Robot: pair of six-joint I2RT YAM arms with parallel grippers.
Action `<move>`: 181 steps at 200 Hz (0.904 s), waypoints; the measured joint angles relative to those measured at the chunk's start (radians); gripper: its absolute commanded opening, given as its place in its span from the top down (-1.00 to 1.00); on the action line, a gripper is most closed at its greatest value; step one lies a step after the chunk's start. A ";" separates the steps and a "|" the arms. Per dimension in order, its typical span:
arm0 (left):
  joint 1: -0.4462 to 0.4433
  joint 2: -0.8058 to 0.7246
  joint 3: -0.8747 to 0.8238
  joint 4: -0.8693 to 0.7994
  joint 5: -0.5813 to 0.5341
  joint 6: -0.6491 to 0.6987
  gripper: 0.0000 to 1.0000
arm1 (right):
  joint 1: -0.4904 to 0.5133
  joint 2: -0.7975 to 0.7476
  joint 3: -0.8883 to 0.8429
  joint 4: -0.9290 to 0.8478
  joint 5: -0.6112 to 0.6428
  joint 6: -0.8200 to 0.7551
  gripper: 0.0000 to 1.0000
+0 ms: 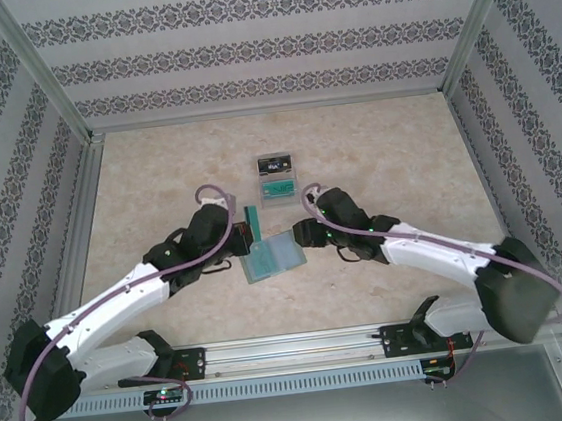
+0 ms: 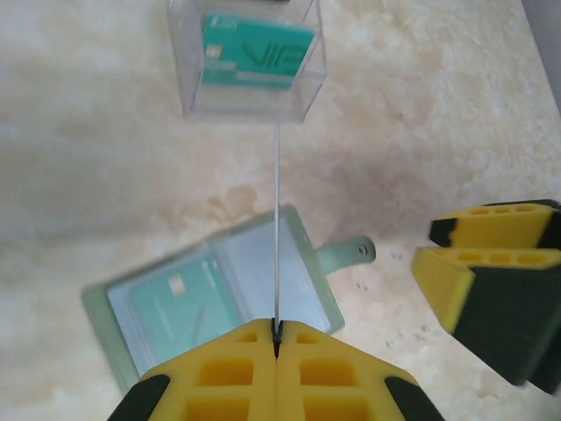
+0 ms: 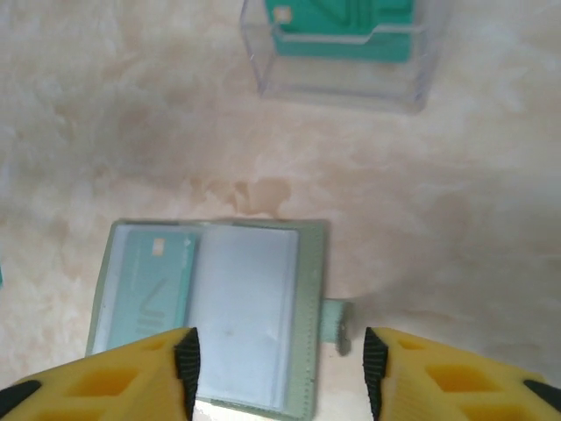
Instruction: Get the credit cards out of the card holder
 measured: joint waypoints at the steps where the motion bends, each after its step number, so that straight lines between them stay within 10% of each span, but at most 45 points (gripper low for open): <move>1: 0.000 0.003 0.004 -0.002 -0.002 0.005 1.00 | -0.001 -0.003 -0.002 0.000 0.001 0.001 -0.23; 45: 0.000 0.165 0.173 -0.057 -0.080 0.325 1.00 | -0.019 -0.203 -0.140 0.005 0.076 -0.001 -0.96; 181: 0.000 0.609 0.494 -0.097 -0.200 1.237 1.00 | -0.055 -0.451 -0.269 0.013 0.217 0.029 -0.96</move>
